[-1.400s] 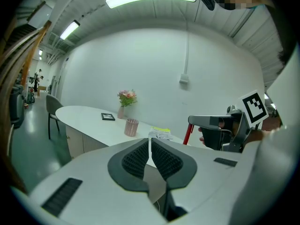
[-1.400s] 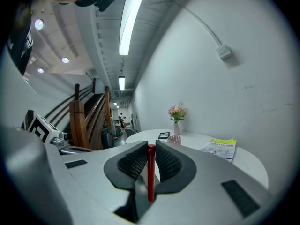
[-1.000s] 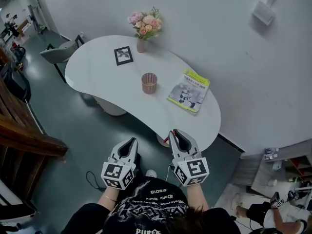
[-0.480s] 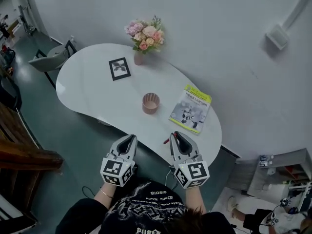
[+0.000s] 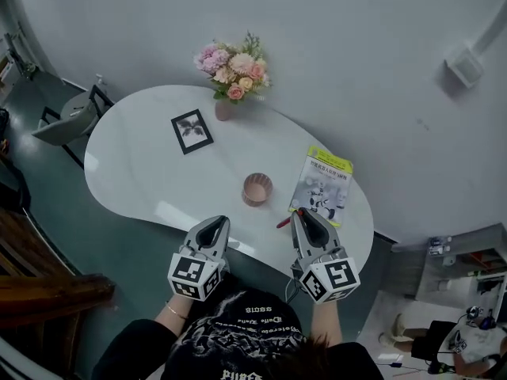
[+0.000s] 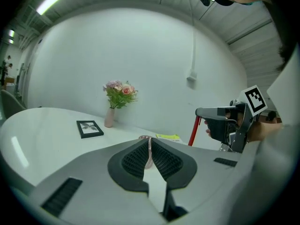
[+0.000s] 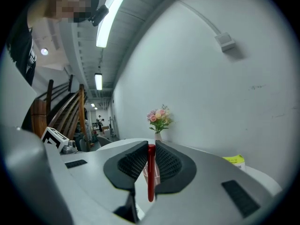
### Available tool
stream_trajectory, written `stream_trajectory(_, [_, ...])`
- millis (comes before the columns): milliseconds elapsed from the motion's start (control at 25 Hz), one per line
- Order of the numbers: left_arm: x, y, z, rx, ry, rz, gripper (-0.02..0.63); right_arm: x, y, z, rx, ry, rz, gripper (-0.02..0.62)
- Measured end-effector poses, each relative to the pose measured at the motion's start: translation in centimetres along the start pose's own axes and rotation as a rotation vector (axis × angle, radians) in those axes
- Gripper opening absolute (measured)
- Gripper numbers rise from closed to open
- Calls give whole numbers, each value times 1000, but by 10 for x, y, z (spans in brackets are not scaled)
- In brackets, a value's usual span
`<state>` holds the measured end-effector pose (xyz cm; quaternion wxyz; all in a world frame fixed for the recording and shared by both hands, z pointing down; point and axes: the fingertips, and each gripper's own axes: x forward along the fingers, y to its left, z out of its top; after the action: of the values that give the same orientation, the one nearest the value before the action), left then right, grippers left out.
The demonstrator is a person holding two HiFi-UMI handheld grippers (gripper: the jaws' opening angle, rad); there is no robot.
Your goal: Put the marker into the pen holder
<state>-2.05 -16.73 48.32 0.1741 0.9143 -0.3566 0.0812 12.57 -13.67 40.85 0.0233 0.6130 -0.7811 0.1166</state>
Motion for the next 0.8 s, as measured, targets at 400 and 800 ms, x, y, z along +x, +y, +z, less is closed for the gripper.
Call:
stream_trajectory(400, [11,42,19,-30,-6,-30,35,27,3,40,6,-79,-20,71])
stream_trajectory(800, [7,63,33,-64,-53,57,35,52,0,58,18,-105,28,71])
